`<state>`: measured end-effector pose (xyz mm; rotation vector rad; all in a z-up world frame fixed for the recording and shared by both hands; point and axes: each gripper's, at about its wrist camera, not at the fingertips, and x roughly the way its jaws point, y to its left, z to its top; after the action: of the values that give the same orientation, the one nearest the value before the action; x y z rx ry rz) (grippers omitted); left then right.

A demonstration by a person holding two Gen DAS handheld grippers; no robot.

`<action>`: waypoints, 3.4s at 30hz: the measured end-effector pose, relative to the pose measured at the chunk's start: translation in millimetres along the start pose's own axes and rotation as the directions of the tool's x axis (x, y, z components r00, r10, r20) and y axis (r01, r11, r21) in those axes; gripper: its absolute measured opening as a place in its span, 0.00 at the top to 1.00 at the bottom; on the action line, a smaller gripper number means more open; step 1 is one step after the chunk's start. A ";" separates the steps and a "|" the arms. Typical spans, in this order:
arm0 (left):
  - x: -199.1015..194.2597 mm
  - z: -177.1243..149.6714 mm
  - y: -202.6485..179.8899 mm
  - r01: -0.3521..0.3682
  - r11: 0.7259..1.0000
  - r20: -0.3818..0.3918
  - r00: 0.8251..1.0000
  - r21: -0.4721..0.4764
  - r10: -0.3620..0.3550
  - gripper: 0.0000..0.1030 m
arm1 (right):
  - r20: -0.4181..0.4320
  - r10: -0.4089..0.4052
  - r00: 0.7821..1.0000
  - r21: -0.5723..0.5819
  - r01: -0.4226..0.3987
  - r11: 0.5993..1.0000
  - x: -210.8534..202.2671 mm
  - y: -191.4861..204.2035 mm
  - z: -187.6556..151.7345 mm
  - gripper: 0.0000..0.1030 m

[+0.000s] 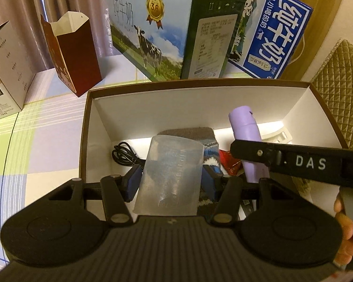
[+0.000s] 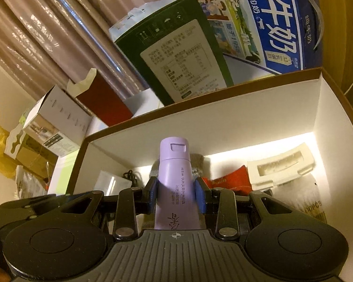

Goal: Organize objects

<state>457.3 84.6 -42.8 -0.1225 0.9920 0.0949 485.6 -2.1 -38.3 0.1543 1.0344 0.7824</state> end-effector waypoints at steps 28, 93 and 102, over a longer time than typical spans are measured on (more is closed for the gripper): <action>3.5 17.5 -1.4 0.042 0.999 0.061 0.997 -0.028 -0.040 0.31 | 0.074 -0.112 0.991 -0.075 0.117 0.990 -24.9 -8.0 -9.0 0.28; -231.7 -179.2 -57.6 -0.081 0.992 0.217 0.971 -0.099 0.101 0.01 | 0.187 -0.061 0.980 -0.257 0.109 0.960 -249.4 18.7 -160.5 0.02; -258.4 -213.8 -71.3 -0.065 0.993 0.229 0.970 -0.099 0.086 0.01 | 0.160 -0.049 0.986 -0.271 0.092 0.958 -275.0 18.1 -189.3 0.02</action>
<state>149.4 -23.4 62.6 -0.1531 0.7579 0.2198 247.0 -211.6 66.2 -0.0632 0.7725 0.8289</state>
